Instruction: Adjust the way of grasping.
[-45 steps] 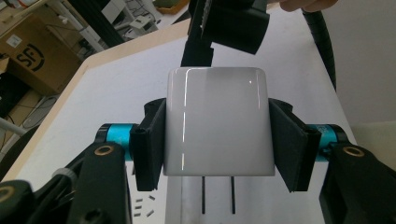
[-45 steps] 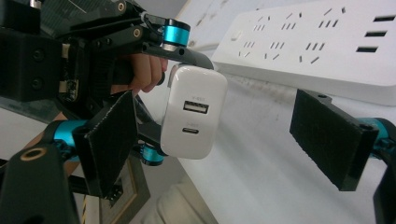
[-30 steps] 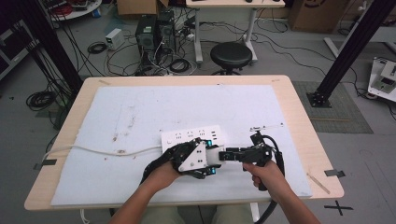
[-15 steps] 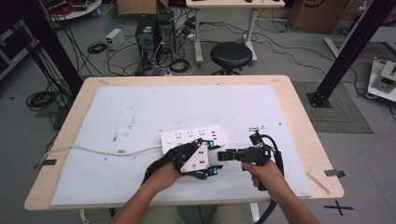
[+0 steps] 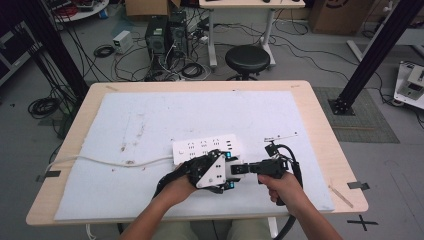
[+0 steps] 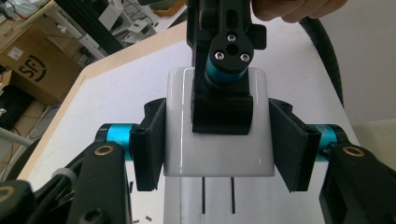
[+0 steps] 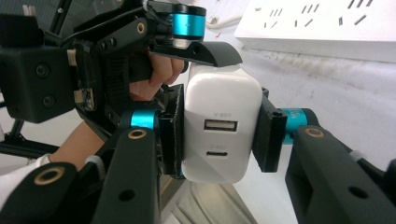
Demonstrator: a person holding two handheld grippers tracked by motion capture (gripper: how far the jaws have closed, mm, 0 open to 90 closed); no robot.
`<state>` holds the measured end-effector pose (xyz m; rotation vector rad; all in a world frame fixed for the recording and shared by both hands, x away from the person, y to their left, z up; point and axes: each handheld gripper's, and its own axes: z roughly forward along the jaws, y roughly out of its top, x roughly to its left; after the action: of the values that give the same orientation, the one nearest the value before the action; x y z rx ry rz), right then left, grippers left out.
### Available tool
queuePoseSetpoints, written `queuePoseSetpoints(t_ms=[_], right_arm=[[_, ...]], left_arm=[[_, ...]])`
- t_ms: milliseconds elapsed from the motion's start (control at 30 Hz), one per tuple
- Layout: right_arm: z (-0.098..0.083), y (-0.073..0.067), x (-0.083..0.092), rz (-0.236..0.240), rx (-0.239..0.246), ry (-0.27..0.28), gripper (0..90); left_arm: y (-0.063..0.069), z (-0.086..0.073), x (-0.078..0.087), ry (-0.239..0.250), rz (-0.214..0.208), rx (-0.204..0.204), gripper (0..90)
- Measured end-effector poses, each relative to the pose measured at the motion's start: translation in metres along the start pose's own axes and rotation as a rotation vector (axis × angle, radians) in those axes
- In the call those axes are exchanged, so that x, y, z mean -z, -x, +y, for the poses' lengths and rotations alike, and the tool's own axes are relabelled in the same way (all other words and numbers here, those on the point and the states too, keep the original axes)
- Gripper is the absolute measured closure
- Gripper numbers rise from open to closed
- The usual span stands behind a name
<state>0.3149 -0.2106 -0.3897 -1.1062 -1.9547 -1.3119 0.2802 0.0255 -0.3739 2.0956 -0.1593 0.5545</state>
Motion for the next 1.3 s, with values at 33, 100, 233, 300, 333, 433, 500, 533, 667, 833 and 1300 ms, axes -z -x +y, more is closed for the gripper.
queuePoseSetpoints(t_ms=[33,100,233,300,333,433,500,533,667,833,1300], right_arm=[[0.0,0.0,0.0,0.002,-0.012,-0.002,62.1],[0.0,0.003,0.0,0.012,-0.022,-0.001,62.8],[-0.001,0.005,0.001,-0.002,-0.007,0.012,63.4],[0.0,0.008,0.005,-0.003,0.002,0.009,63.5],[-0.001,0.01,0.008,0.005,0.005,0.016,63.4],[-0.001,0.012,0.016,-0.034,0.021,0.023,63.5],[-0.002,0.013,0.02,-0.061,0.032,0.026,63.5],[-0.002,0.013,0.023,-0.073,0.043,0.029,63.5],[0.0,0.014,0.036,-0.144,0.098,0.046,63.5],[0.001,0.009,0.048,-0.283,0.213,0.055,63.5],[0.011,-0.013,0.061,-0.58,0.622,-0.086,63.5]], left_arm=[[0.0,0.0,0.0,-0.003,0.006,-0.008,42.4],[0.0,0.0,-0.001,-0.008,0.006,-0.005,42.4],[-0.003,-0.004,0.0,0.014,-0.003,0.07,40.4],[-0.007,-0.009,0.003,0.022,0.009,0.139,31.5],[-0.008,-0.011,0.004,0.027,0.005,0.166,27.8],[-0.01,-0.022,0.011,0.057,0.003,0.257,23.4],[-0.011,-0.03,0.017,0.088,0.004,0.31,23.4],[-0.011,-0.034,0.02,0.101,0.011,0.334,23.5],[-0.011,-0.048,0.033,0.122,0.043,0.403,23.5],[-0.015,-0.06,0.052,0.144,0.102,0.455,23.5],[-0.033,-0.083,0.105,0.143,0.216,0.513,23.4]])
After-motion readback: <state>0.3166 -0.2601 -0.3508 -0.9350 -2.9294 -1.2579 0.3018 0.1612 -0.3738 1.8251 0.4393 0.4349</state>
